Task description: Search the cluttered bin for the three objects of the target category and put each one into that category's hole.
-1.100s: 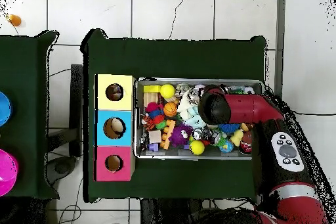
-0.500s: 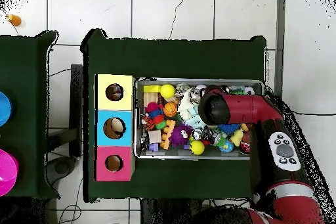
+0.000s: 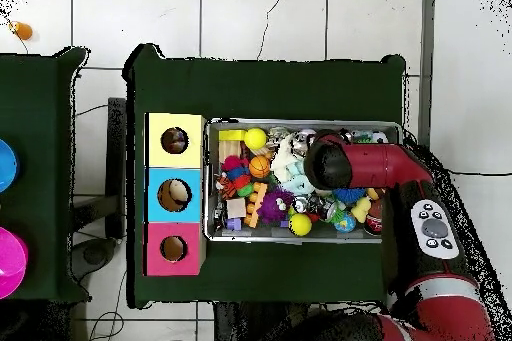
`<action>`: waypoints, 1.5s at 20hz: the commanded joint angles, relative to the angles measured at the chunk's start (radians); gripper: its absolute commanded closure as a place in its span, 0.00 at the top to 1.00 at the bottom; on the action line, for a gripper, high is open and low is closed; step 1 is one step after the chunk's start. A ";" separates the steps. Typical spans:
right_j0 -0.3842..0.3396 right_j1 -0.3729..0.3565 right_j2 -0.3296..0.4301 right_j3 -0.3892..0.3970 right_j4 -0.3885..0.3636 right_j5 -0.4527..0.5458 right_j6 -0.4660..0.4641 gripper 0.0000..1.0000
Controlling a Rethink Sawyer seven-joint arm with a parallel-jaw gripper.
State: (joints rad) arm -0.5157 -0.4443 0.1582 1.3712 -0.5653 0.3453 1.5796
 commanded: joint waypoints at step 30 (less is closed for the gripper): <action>-0.043 0.167 0.024 -0.015 0.004 0.049 -0.021 1.00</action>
State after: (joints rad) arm -0.5235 -0.3643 0.1243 1.3159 -0.5567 0.2901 1.5796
